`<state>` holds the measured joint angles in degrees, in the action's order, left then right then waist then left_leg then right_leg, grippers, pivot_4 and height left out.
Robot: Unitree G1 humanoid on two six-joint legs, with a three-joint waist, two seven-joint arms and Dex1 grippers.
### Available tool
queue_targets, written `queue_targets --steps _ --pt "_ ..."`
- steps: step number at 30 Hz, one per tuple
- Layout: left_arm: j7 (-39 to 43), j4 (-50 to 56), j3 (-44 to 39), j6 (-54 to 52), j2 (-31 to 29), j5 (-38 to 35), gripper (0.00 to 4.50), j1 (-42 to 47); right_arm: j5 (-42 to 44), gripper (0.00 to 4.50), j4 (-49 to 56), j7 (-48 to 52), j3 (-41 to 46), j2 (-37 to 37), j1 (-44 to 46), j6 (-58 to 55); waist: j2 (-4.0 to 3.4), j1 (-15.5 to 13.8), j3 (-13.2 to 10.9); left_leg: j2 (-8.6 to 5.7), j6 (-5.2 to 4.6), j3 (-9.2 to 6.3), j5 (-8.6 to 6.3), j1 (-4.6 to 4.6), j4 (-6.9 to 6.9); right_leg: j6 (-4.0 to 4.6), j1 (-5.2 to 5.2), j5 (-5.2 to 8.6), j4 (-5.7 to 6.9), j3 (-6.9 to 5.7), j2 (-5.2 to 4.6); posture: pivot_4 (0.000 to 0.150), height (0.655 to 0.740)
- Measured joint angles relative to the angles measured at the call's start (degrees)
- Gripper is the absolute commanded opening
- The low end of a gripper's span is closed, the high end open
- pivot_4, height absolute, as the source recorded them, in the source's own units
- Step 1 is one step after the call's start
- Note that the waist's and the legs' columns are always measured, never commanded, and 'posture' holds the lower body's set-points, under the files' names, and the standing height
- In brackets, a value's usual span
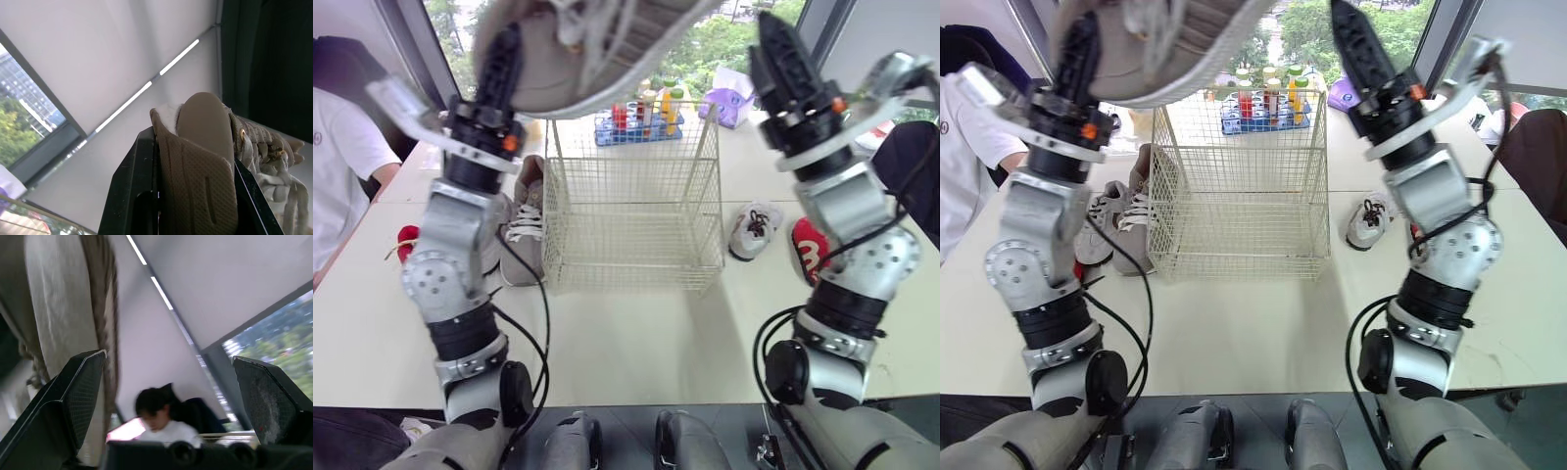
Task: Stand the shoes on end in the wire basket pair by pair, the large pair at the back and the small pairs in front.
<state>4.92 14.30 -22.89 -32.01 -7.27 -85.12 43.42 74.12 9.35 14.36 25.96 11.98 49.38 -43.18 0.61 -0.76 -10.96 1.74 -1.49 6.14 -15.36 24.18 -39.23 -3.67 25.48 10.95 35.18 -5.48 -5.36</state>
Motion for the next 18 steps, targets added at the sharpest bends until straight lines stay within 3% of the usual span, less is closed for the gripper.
queue_targets --steps 18 --pt "-1.53 -0.34 2.05 3.62 1.22 1.45 0.57 -2.47 0.47 4.47 4.33 1.46 -9.12 -2.9 -0.6 5.13 0.0 0.09 0.0 0.03 -0.08 -0.06 -0.05 0.02 0.0 -0.02 0.0 0.0 -0.05 -0.02 0.02 0.15 0.74"
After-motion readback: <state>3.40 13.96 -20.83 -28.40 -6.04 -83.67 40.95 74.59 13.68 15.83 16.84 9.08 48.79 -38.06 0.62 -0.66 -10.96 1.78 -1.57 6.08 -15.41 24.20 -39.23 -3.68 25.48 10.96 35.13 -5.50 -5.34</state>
